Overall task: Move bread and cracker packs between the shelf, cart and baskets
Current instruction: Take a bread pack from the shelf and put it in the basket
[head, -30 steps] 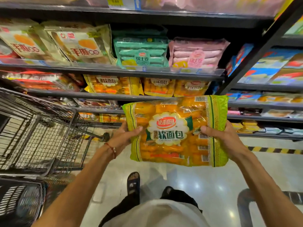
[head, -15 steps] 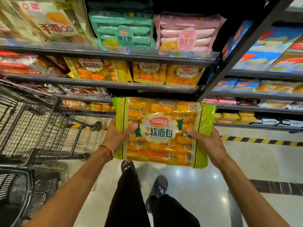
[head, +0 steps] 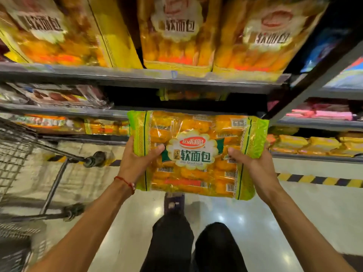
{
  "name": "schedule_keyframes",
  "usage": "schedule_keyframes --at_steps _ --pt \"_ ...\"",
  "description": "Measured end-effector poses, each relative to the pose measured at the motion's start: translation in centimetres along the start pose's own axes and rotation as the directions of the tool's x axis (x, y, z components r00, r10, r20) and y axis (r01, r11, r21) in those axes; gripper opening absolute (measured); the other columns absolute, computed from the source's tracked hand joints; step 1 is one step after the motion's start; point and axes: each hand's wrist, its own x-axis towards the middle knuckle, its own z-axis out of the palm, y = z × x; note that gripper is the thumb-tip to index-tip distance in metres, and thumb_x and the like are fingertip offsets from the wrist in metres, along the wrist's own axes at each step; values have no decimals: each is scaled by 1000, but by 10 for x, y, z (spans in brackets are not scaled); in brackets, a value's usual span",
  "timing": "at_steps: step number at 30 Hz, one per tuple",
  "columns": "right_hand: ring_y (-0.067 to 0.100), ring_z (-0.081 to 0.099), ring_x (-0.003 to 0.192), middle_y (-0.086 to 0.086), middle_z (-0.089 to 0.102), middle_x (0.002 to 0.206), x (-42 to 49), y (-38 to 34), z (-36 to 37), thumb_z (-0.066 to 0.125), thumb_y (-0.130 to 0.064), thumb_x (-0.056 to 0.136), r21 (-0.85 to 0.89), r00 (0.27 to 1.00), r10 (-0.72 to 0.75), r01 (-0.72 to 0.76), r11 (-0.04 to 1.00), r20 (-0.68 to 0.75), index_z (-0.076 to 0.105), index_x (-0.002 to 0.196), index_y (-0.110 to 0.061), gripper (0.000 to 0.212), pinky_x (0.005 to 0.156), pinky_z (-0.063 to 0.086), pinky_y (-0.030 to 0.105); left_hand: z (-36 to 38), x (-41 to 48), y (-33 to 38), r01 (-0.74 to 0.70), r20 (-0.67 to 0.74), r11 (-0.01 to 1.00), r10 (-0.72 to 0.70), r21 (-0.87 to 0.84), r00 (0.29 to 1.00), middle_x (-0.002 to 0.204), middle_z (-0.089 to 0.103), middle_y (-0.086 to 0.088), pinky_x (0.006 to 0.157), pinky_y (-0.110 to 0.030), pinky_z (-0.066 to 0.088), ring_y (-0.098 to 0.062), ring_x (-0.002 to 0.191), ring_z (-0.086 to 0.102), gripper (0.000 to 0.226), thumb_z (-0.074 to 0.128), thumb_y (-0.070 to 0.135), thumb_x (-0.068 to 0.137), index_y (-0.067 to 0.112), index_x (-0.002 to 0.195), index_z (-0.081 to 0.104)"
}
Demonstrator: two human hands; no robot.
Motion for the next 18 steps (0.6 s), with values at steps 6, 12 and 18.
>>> schedule_keyframes --at_steps 6,12,18 --pt "4 74 100 -14 77 113 77 83 20 81 -26 85 4 981 -184 184 983 -61 63 133 -24 51 72 58 16 26 82 -87 -165 -21 986 165 -2 986 115 74 1 85 -32 60 -13 102 72 55 82 30 76 24 126 59" --pt "0 74 94 -17 78 103 112 116 28 83 -27 85 18 950 -297 300 954 -95 63 123 -31 43 71 58 19 42 123 -118 -322 -94 947 321 8 942 118 66 1 87 -30 58 -10 103 68 77 86 30 73 16 137 45" --pt "22 76 103 3 76 119 105 90 25 90 -43 75 137 939 -311 331 934 -147 77 106 -31 36 95 59 54 42 111 -98 -414 -99 909 409 -37 907 112 70 3 76 -20 59 -1 93 71 59 83 15 81 14 130 50"
